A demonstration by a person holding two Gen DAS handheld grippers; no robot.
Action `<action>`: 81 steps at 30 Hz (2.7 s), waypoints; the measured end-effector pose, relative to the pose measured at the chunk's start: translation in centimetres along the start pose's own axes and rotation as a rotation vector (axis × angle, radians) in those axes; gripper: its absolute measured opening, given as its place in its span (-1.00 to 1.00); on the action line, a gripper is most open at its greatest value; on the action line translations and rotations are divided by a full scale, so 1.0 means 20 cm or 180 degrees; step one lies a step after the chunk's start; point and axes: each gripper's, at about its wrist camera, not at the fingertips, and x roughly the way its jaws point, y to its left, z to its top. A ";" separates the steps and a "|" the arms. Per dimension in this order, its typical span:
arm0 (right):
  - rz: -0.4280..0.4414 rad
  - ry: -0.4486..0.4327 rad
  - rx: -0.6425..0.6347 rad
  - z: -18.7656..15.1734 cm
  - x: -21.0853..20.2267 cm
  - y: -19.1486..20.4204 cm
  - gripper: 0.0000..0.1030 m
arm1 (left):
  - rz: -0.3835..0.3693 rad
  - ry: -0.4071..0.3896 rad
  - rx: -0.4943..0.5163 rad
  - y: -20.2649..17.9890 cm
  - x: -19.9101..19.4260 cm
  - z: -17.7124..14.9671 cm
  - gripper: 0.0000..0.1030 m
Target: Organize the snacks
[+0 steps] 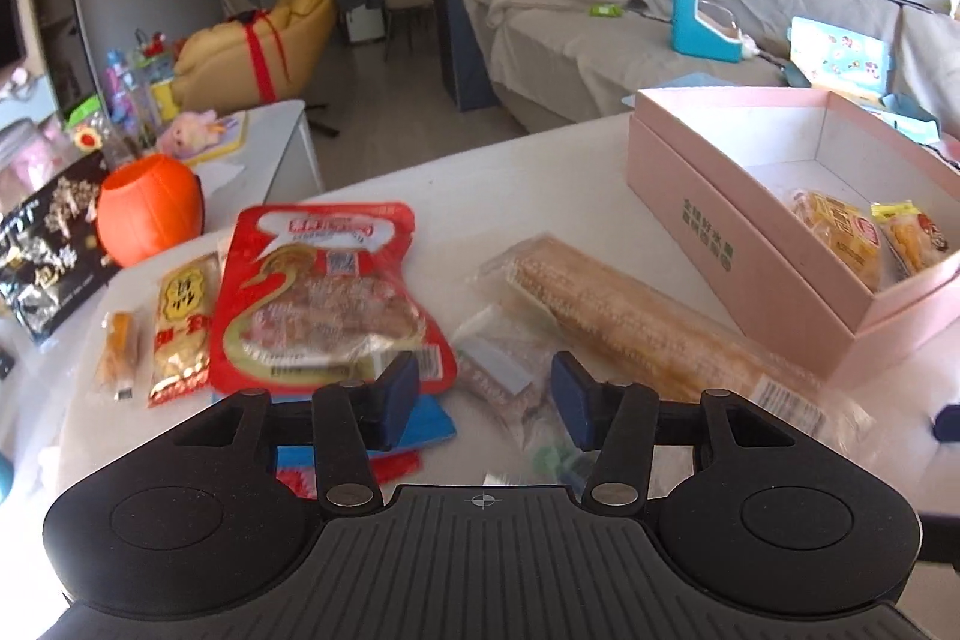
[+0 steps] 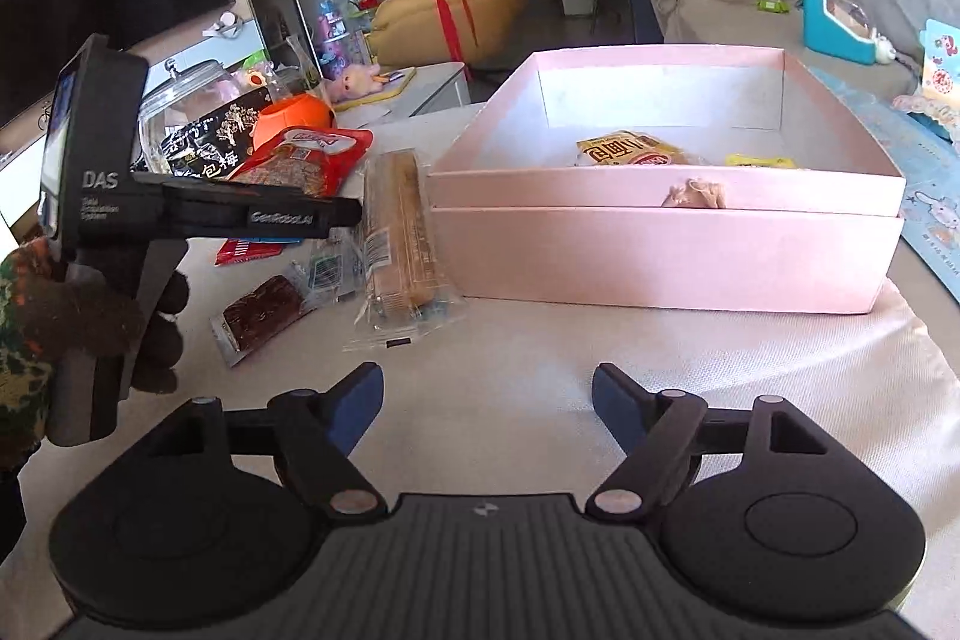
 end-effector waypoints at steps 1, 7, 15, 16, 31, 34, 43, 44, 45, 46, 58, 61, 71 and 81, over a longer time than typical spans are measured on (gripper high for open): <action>-0.0002 0.0007 0.0004 0.01 0.01 0.00 0.51 | -0.0012 0.0035 -0.0016 0.02 -0.01 -0.01 -0.04; -0.0296 0.0031 -0.0447 0.18 0.10 0.03 0.51 | -0.0119 0.0125 -0.0189 0.09 -0.09 -0.10 -0.30; -0.0033 0.0138 -0.0424 0.42 0.30 0.07 0.51 | -0.0424 -0.0023 -0.0577 0.15 -0.16 -0.13 -0.30; 0.0024 0.0178 -0.0434 0.42 0.32 0.10 0.51 | -0.0436 -0.0051 -0.0603 0.16 -0.17 -0.14 -0.30; 0.0043 0.0356 -0.0485 0.12 0.13 0.12 -0.39 | -0.0228 0.0046 -0.0502 -0.01 0.09 0.06 -0.15; -0.0015 0.0210 -0.0452 0.05 0.07 0.10 -0.34 | -0.0220 0.0063 -0.0419 -0.05 0.13 0.09 -0.07; -0.0120 0.0056 -0.0382 0.01 0.05 0.07 0.42 | -0.0641 0.0008 -0.0370 0.02 -0.04 -0.08 -0.30; -0.0137 0.0048 -0.0299 0.02 0.05 0.05 0.44 | -0.0718 0.0026 -0.0375 0.04 -0.08 -0.12 -0.31; -0.0133 0.0041 -0.0226 0.02 0.05 0.03 0.45 | -0.0777 0.0043 -0.0365 0.04 -0.11 -0.15 -0.32; -0.0111 0.0035 -0.0155 0.02 0.05 0.02 0.46 | -0.0832 0.0053 -0.0329 0.05 -0.16 -0.18 -0.33; -0.0175 0.0070 -0.0242 0.02 0.07 0.05 0.62 | -0.0849 0.0095 -0.0170 -0.05 -0.22 -0.23 -0.10; -0.0181 0.0074 -0.0254 0.02 0.07 0.05 0.63 | -0.0707 0.0067 0.0007 -0.11 -0.19 -0.21 -0.11; -0.0098 0.0087 -0.0227 0.03 0.07 0.04 0.71 | -0.0741 0.0001 -0.0058 -0.11 -0.15 -0.20 -0.07; -0.0346 0.0267 -0.0467 0.18 0.25 0.07 0.62 | -0.0807 0.0035 -0.0004 -0.14 -0.30 -0.32 -0.07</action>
